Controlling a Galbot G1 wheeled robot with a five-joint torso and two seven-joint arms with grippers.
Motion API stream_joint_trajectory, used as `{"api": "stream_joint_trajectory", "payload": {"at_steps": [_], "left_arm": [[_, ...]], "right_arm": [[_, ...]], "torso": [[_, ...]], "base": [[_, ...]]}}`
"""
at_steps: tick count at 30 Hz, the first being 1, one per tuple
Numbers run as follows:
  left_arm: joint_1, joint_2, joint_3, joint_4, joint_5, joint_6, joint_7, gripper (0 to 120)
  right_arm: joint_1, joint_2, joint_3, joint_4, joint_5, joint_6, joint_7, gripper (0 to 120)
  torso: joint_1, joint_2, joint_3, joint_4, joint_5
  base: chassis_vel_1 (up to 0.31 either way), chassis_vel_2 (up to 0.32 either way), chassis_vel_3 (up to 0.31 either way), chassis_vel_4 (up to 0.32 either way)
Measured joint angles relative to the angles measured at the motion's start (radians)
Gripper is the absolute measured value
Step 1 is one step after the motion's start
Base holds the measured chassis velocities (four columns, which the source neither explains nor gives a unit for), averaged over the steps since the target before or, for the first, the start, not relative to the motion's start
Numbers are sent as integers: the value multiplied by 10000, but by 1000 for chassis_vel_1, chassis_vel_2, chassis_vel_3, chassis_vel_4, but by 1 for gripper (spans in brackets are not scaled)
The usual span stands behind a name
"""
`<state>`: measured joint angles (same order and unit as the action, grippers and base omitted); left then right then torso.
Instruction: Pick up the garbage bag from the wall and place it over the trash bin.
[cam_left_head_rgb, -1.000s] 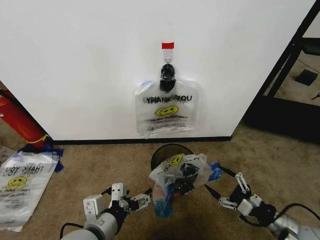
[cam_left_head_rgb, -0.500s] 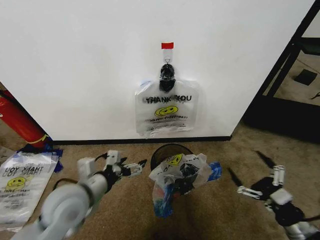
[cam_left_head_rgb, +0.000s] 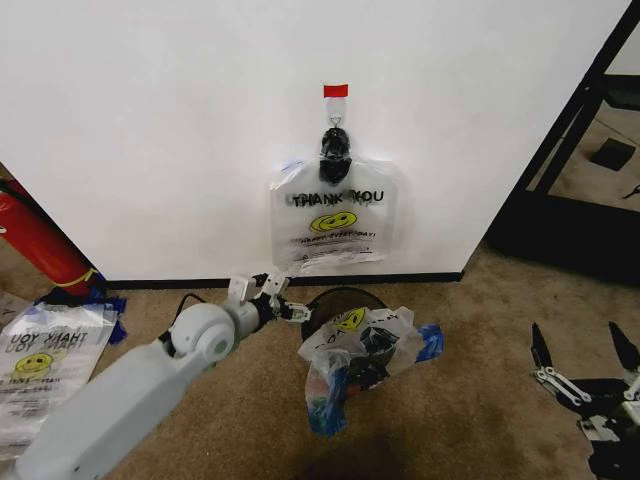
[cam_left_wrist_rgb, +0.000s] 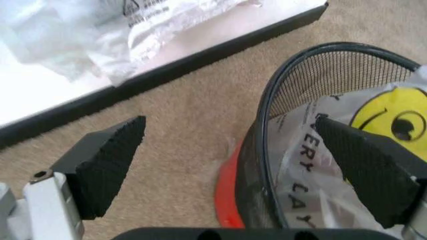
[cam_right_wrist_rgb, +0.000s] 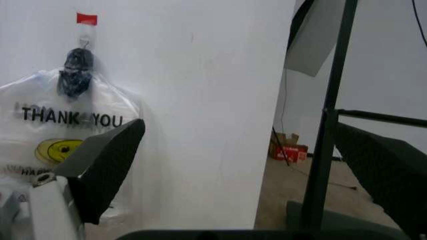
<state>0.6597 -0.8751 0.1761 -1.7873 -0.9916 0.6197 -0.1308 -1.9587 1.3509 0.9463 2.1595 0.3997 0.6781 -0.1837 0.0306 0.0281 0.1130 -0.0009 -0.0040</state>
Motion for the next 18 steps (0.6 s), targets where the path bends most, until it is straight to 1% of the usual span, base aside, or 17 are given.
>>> {"api": "stream_joint_trajectory", "payload": {"at_steps": [2,6,10,11,12,14,17,18], "left_arm": [[-40,-176,1,87,-265,95,-127,100],[-142,-416,158,318,-386,209,-300,100],[-514,-832,730,902,-391,458,-553,100],[-514,-832,730,902,-391,458,-553,100],[-617,-926,923,1024,-385,521,-608,99],[-729,-1016,1138,1144,-325,581,-700,94],[-854,-1141,1427,1281,-153,644,-860,84],[-922,-1249,1554,1347,-106,661,-957,75]], "right_arm": [[71,-1,-23,-36,-71,-38,22,100],[215,-11,-95,-135,-168,-115,29,100],[351,-41,-178,-212,-232,-190,48,100],[351,-41,-178,-212,-232,-190,48,100],[368,-57,-184,-233,-234,-191,50,100],[377,-75,-184,-254,-235,-192,61,100],[392,-96,-184,-304,-219,-190,86,100],[402,-104,-180,-355,-203,-182,95,100]], "torso": [[0,0,-1,1,0],[0,0,-1,3,0],[0,0,-1,-1,1],[0,0,-1,-1,1],[-1,0,-1,0,1],[0,0,-1,-1,1],[-1,0,0,0,1],[-2,0,-2,0,2]], "base": [[0,0,0,0],[0,0,0,0],[0,0,0,0],[0,0,0,0],[0,0,0,0],[0,0,0,0],[0,0,0,0],[0,0,0,0]]}}
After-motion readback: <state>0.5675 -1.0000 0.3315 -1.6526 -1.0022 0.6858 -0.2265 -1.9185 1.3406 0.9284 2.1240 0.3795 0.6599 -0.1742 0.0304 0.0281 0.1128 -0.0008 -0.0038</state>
